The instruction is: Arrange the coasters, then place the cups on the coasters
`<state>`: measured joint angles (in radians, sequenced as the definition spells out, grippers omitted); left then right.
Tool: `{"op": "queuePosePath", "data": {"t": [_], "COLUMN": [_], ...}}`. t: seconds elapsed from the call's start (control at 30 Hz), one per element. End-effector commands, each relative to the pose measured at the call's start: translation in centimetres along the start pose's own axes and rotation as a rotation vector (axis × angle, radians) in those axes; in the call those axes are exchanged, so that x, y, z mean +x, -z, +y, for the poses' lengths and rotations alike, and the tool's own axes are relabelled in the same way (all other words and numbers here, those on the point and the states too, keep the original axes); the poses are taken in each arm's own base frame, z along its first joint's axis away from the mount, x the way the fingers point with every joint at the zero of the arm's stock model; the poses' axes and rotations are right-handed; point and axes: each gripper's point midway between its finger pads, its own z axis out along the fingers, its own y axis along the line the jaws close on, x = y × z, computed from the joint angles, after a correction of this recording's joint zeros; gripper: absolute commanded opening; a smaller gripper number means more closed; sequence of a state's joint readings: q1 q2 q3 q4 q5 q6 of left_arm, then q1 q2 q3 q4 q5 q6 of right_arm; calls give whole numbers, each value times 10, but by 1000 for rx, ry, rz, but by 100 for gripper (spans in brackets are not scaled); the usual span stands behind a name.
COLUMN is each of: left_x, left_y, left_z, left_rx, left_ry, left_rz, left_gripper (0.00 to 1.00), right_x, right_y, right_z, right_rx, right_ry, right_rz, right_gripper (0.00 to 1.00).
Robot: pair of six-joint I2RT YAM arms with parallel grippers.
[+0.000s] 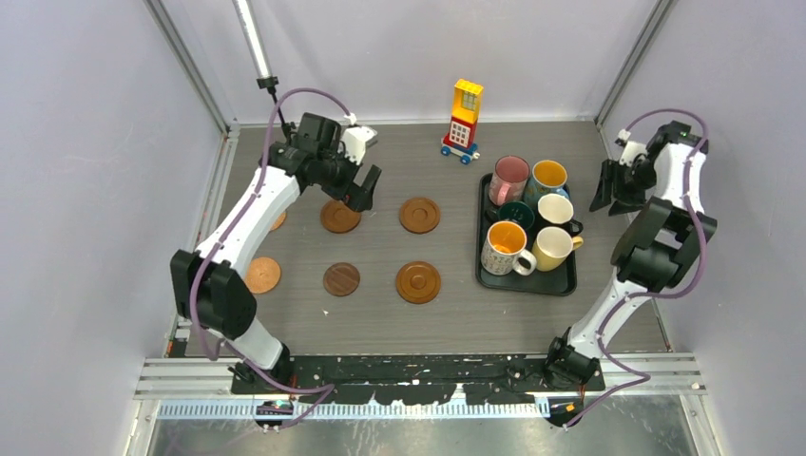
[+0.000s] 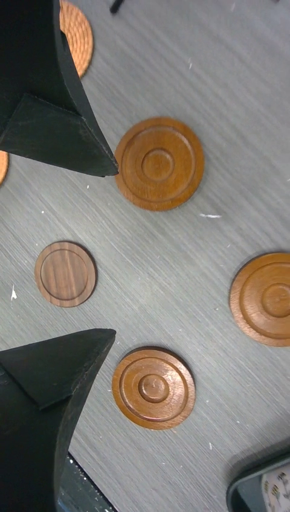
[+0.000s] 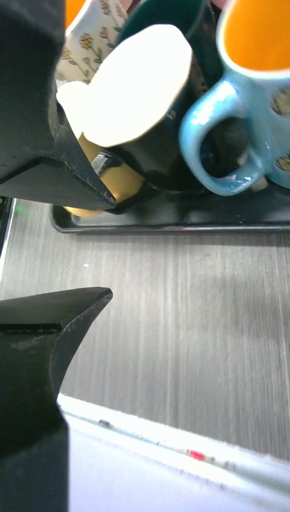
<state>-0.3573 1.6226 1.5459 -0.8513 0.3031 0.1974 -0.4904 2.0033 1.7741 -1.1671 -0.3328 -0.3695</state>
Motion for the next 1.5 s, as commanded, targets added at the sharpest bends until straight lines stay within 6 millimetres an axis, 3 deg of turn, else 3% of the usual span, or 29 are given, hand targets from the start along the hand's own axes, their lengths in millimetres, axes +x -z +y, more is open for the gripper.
{"op": "queuePosePath", "data": {"t": [0.0, 0.1, 0.27, 0.4, 0.5, 0.63, 0.83, 1.1, 1.3, 1.47], "left_x": [-59, -58, -37, -26, -15, -5, 5, -3, -3, 6], "left_y": [55, 58, 33, 19, 8, -1, -6, -15, -13, -8], "left_z": [-1, -23, -74, -121, -140, -148, -144, -137, -132, -128], "left_rx": [-70, 22, 75, 168, 189, 191, 178, 140, 112, 89], "left_ry": [-94, -92, -117, -71, -27, 27, -19, -14, -19, -24], "left_rz": [-251, -233, -134, -151, -126, -87, -77, -142, -152, -146], "left_gripper": [100, 100, 100, 100, 100, 100, 100, 100, 100, 100], "right_x": [3, 7, 42, 93, 128, 162, 155, 148, 140, 145], "right_y": [66, 99, 133, 122, 102, 78, 61, 25, 7, -6], "right_z": [12, 33, 100, 157, 177, 180, 178, 181, 180, 177], "right_rx": [77, 77, 3, -118, -175, -201, -150, -113, -81, -57], "right_ry": [107, 155, 249, 345, 390, 428, 495, 578, 631, 667], "right_rz": [-105, -194, -254, -184, -90, -1, -16, 17, 17, 46], "right_gripper": [57, 69, 71, 71, 71, 71, 72, 71, 71, 71]}}
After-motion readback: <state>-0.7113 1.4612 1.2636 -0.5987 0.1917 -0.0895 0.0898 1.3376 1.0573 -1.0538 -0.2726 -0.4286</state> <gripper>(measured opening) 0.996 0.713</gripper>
